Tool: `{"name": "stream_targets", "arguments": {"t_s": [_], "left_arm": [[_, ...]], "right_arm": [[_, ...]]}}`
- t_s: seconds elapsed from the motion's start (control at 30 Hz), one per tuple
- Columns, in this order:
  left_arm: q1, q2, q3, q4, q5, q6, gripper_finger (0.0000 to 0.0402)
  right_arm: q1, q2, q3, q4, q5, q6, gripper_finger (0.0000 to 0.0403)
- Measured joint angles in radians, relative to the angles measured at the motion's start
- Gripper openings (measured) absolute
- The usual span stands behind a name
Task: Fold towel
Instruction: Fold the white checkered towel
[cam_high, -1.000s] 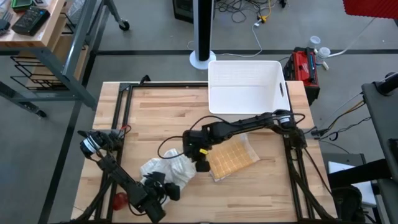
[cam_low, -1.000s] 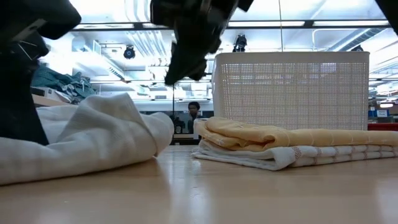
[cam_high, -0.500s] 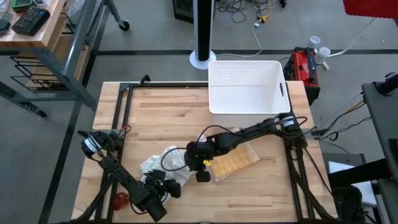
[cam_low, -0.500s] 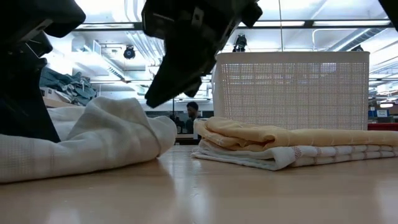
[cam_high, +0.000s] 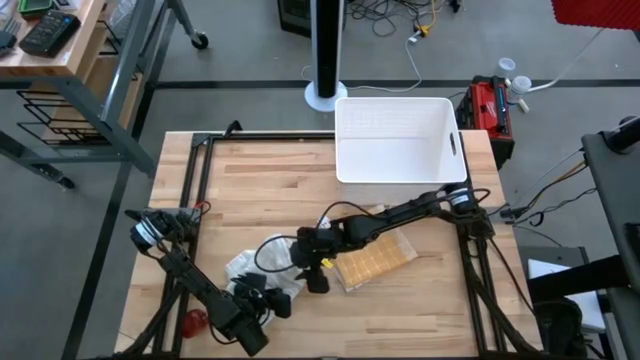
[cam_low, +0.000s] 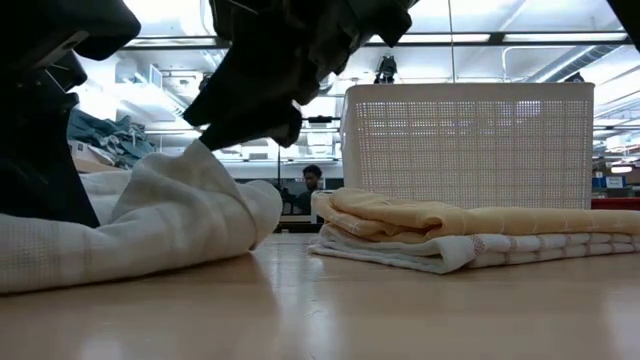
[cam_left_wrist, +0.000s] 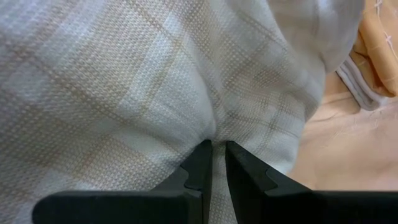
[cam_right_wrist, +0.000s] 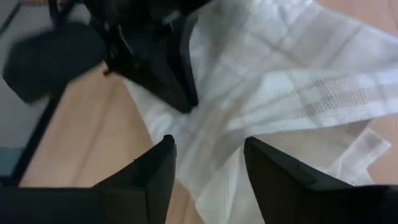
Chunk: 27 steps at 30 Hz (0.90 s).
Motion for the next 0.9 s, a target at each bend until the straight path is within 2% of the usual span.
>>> {"name": "stream_targets", "arguments": {"t_s": [0.33,0.47,0.57,0.7,0.9], "left_arm": [[0.0,0.0,0.0,0.002,-0.002,0.0,0.0037],[0.0,-0.001,0.0,0.003,-0.007,0.0,0.0037],[0.0,-0.001,0.0,0.005,-0.007,0.008,0.0037],[0.0,-0.001,0.0,0.025,0.023,0.093,0.0037],[-0.004,-0.002,0.0,0.079,0.037,0.206,0.0037]], "right_arm": [[-0.012,0.024,-0.028,0.02,0.011,0.063,0.0126],[-0.011,0.07,-0.028,0.027,0.01,0.041,0.0111],[-0.013,0.075,-0.026,0.02,-0.004,0.029,0.0085],[-0.013,0.039,-0.026,-0.046,-0.016,-0.035,0.0015],[-0.013,-0.027,-0.017,-0.168,0.079,-0.087,0.0003]]}}
